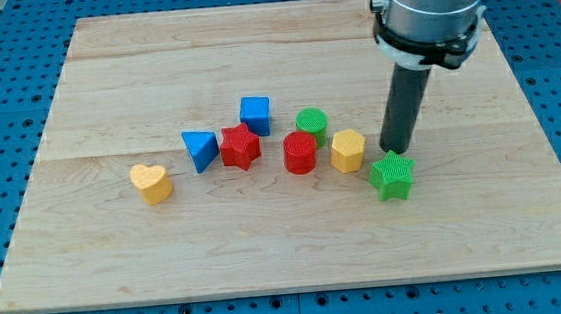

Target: Move the yellow hexagon slightly to the left

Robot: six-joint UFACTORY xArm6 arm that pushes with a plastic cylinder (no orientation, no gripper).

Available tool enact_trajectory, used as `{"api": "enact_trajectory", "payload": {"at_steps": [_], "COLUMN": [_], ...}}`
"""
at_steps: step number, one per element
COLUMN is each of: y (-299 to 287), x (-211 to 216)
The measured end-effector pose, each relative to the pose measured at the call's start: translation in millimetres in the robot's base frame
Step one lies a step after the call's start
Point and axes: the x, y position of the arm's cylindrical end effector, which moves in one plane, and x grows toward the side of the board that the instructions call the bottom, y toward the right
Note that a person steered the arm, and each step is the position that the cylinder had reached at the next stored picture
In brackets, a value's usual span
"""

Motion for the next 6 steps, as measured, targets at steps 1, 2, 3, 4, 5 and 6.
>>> {"api": "enact_trajectory", "payload": {"at_steps": [1, 2, 3, 4, 5, 6], "y": [-17.2, -26.5, -26.7, -29.1, -33.0, -46.4], "x": [-1.5, -5.3, -8.4, -10.0, -20.0, -29.1]}}
